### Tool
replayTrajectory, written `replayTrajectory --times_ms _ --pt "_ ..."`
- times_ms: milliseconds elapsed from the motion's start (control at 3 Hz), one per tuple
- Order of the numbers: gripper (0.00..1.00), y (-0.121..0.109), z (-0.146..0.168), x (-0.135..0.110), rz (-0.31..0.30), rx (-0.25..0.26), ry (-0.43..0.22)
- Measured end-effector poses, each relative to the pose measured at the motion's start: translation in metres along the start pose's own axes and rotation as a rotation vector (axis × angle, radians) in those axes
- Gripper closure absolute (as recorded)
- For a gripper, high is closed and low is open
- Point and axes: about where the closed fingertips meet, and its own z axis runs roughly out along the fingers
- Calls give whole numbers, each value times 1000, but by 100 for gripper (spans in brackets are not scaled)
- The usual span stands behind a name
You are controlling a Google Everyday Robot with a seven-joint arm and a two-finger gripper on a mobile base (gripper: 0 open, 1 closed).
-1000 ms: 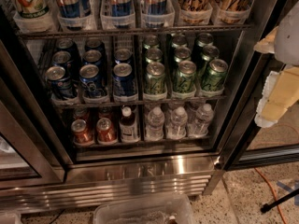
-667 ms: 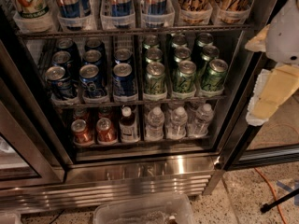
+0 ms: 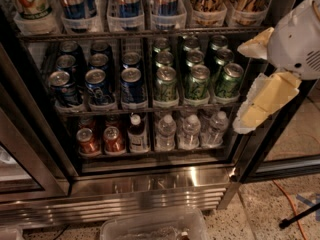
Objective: Pick 7up can from top shelf of fridge
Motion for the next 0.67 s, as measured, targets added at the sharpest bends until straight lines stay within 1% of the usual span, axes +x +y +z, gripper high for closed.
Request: replayTrajectory --times_ms 333,667 --pt "0 6 16 -28 49 26 -204" --pt "0 12 25 -50 113 72 -387"
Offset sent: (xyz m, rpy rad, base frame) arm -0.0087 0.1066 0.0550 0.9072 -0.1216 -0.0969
